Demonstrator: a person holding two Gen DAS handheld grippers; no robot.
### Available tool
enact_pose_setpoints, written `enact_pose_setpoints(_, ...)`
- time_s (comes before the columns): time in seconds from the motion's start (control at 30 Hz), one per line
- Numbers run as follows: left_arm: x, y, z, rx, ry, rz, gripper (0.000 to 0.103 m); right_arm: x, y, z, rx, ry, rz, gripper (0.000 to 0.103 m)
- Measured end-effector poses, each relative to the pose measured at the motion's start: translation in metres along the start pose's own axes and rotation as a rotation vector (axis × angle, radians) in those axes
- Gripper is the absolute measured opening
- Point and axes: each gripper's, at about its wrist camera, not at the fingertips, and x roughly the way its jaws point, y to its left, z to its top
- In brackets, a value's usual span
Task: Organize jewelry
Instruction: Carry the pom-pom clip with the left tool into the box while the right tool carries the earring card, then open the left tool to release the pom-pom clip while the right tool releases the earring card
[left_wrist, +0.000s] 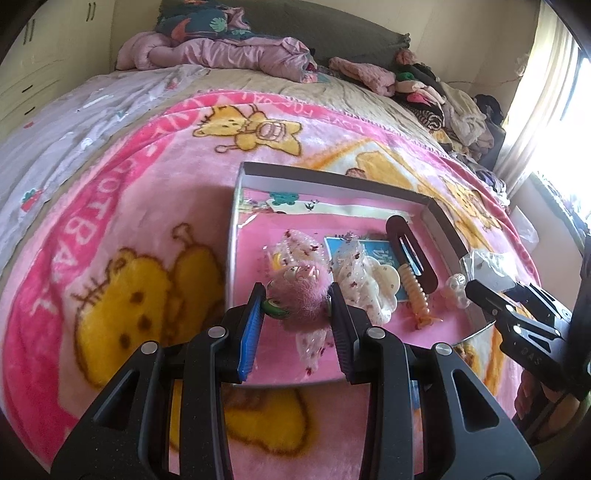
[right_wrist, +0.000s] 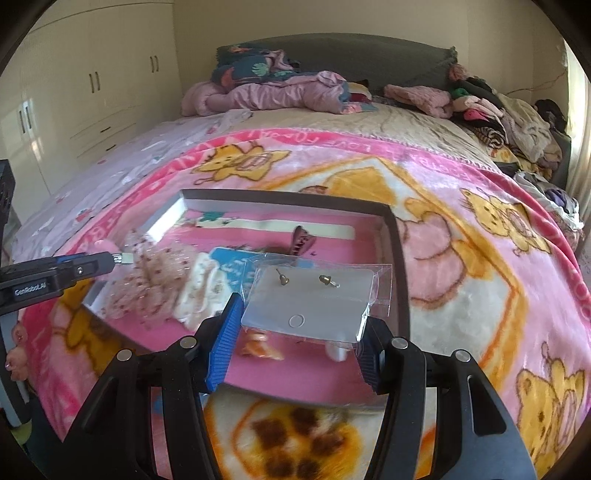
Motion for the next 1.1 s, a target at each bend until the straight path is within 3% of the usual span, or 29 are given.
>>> enact_pose_setpoints(0.3, 0.023, -0.001, 0.003, 0.01, 0.029, -0.001, 0.027, 0.02, -0.007, 0.005, -0.001, 0.028, -0.01, 0.054)
enact_pose_setpoints(0.87, 0.03, 0.011, 0.008, 0.023, 0.03, 0.042, 0.038, 0.043, 0.025, 0.008, -0.027, 0.086, 0.056, 0.057)
enact_pose_setpoints(1.1, 0.022, 0.011, 0.007, 0.018, 0.023, 0.038, 0.041, 0.027, 0.022, 0.005, 0.003, 0.07, 0.051, 0.071)
